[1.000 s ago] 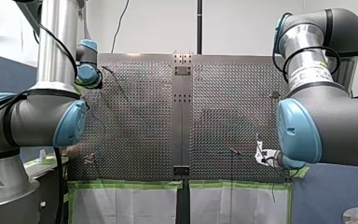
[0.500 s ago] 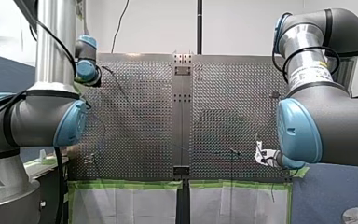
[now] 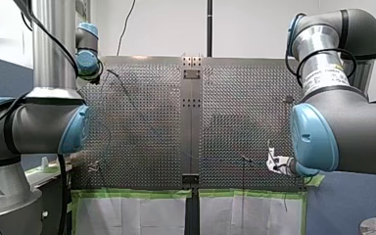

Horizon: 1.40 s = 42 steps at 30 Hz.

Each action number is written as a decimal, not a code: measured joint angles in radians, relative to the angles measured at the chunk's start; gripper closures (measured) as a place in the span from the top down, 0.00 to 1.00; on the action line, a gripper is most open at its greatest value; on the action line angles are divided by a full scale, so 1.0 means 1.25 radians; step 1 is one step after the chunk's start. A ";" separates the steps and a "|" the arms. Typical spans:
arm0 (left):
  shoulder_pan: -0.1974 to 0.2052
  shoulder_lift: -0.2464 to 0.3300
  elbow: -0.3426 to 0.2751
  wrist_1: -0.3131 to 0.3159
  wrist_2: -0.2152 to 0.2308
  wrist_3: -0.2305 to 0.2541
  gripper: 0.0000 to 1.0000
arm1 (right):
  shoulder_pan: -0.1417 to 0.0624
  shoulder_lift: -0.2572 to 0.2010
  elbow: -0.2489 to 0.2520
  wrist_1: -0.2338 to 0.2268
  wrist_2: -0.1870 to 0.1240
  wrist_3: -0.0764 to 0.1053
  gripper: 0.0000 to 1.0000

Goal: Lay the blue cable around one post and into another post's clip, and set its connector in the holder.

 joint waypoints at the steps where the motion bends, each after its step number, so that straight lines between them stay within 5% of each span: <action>1: 0.001 0.011 0.001 -0.011 -0.011 0.011 1.00 | 0.001 0.000 -0.001 0.002 0.000 0.000 0.00; 10: 0.001 0.084 0.041 -0.085 -0.070 0.084 1.00 | 0.005 0.000 -0.002 0.010 0.000 0.000 0.00; 25: -0.010 0.118 0.113 -0.207 0.033 0.207 1.00 | 0.009 0.000 -0.004 0.011 0.000 0.000 0.00; 42: -0.030 0.098 0.175 -0.342 0.040 0.342 1.00 | 0.013 0.000 -0.004 0.012 0.000 -0.002 0.00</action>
